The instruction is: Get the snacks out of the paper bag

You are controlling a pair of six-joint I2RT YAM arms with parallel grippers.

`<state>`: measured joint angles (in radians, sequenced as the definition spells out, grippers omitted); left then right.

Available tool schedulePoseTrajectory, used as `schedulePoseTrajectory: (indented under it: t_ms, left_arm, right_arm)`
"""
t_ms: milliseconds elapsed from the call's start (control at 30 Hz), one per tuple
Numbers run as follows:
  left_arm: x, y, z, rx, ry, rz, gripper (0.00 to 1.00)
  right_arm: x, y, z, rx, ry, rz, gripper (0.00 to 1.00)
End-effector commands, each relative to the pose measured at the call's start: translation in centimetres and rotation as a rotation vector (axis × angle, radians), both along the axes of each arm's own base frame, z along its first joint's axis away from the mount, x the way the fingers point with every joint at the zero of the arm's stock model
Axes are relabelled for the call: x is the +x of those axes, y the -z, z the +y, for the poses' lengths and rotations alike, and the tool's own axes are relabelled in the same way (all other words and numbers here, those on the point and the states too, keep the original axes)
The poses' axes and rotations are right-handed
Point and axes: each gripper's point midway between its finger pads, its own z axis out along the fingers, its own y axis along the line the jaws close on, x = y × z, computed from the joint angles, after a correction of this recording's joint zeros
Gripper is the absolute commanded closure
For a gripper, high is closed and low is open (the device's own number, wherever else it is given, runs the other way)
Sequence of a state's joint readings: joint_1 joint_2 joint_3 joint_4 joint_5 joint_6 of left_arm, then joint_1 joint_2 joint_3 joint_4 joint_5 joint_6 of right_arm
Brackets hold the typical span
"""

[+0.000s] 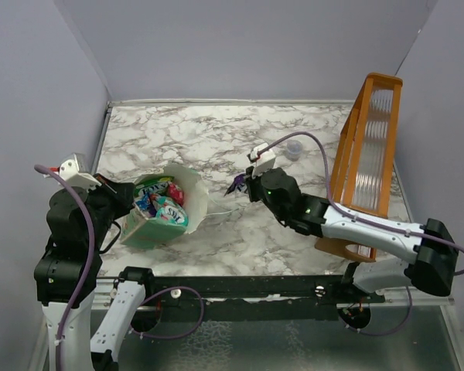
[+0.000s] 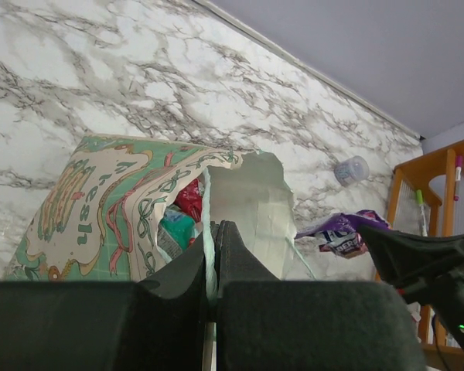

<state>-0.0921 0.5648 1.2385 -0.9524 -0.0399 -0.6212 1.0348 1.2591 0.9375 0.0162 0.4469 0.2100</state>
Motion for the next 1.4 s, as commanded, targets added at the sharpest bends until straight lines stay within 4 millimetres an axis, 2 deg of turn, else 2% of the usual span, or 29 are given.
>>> schedulePoseTrajectory:
  t_ms: [0, 233, 400, 533, 600, 633, 700, 733, 833, 933, 1000, 1133, 1267, 1367]
  left_arm:
    - [-0.3, -1.6, 1.2, 0.051, -0.043, -0.036, 1.0]
    - [-0.6, -2.2, 1.2, 0.053, -0.042, -0.043, 1.0]
    - [-0.7, -2.4, 0.6, 0.066, 0.003, -0.055, 1.0]
    - [-0.6, -3.5, -1.2, 0.095, 0.128, -0.118, 1.0]
    - [-0.6, -3.8, -2.5, 0.104, 0.217, -0.147, 1.0]
    - [-0.5, -3.8, -3.2, 0.105, 0.26, -0.158, 1.0]
    - [-0.5, -4.0, -4.4, 0.103, 0.331, -0.178, 1.0]
    - [-0.6, -4.1, -5.0, 0.095, 0.369, -0.189, 1.0]
    - [-0.6, -4.1, -6.4, 0.084, 0.453, -0.209, 1.0]
    - [-1.0, -4.2, -8.2, 0.073, 0.566, -0.227, 1.0]
    - [-1.3, -4.1, -9.3, 0.071, 0.643, -0.235, 1.0]
    - [-2.0, -2.4, -10.9, 0.08, 0.763, -0.205, 1.0]
    - [-2.6, -0.7, -11.6, 0.069, 0.817, -0.145, 1.0]
    - [-3.1, 0.6, -11.8, 0.041, 0.83, -0.098, 1.0]
  right_arm:
    - [3.1, 2.1, -2.2, -0.138, 0.223, -0.028, 0.99]
    - [7.1, 8.3, 0.5, -0.258, 0.282, 0.083, 0.99]
    - [11.6, 10.1, 2.1, -0.245, 0.333, 0.154, 0.99]
    - [16.5, 11.5, 1.4, -0.212, 0.4, 0.173, 0.97]
    - [19.0, 12.0, 0.7, -0.215, 0.42, 0.165, 0.9]
    - [20.1, 12.1, 0.6, -0.221, 0.409, 0.163, 0.83]
    - [21.4, 11.5, 0.9, -0.24, 0.378, 0.159, 0.69]
    - [21.4, 11.3, 1.0, -0.259, 0.364, 0.158, 0.59]
    - [20.1, 9.8, 1.5, -0.248, 0.28, 0.173, 0.42]
    - [17.3, 8.5, 2.1, -0.217, 0.154, 0.223, 0.34]
    - [14.5, 7.7, 3.0, -0.182, 0.022, 0.285, 0.33]
    - [7.7, 6.4, 5.6, -0.135, -0.284, 0.357, 0.32]
    - [2.4, 4.9, 7.3, -0.159, -0.418, 0.307, 0.3]
    - [-0.8, 4.2, 8.1, -0.147, -0.5, 0.306, 0.3]
